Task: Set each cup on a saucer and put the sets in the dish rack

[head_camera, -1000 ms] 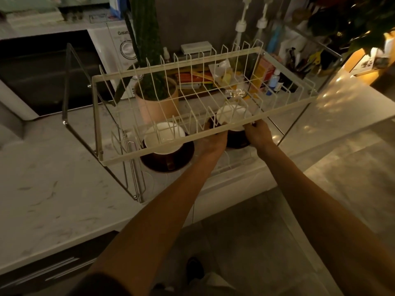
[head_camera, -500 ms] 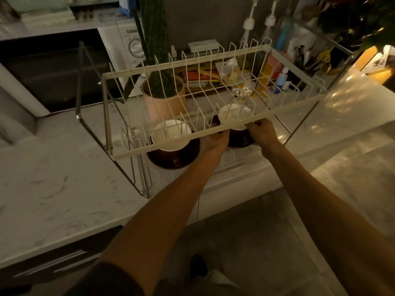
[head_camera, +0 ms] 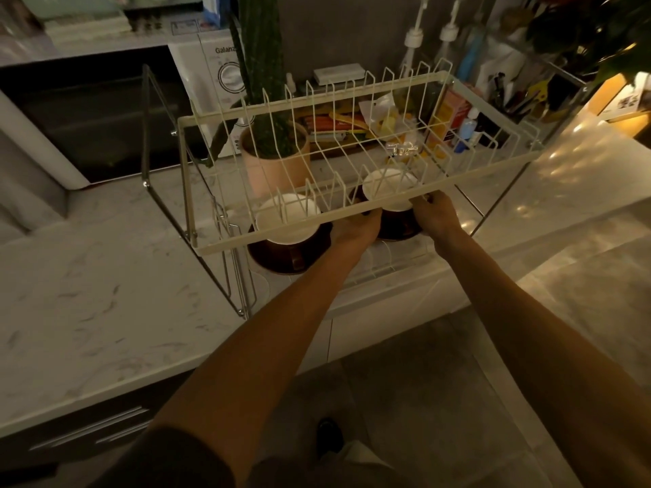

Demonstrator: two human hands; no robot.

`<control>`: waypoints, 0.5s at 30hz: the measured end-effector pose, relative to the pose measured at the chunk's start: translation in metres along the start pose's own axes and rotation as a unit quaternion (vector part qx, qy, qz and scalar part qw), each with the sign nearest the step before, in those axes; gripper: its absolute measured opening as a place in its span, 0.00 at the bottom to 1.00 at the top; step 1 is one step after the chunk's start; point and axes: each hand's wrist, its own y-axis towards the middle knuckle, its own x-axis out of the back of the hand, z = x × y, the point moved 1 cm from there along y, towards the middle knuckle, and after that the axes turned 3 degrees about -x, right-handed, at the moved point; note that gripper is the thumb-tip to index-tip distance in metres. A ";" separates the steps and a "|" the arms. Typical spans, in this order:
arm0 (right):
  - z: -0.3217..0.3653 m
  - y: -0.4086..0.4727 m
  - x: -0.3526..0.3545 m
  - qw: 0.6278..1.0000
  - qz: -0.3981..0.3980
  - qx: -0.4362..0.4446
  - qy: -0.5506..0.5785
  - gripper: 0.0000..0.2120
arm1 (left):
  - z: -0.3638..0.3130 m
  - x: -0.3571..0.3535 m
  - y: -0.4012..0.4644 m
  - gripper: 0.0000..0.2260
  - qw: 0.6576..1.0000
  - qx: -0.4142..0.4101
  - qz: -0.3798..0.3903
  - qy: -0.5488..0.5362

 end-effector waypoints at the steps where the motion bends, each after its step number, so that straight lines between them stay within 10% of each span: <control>1: 0.000 0.000 0.000 1.000 -0.009 0.009 -0.013 0.23 | 0.004 -0.001 0.006 0.21 1.000 -0.011 0.006 0.007; 15: 0.033 -0.086 -0.009 0.870 0.041 0.285 -0.401 0.21 | 0.014 0.053 -0.062 0.18 0.920 -0.151 0.143 0.333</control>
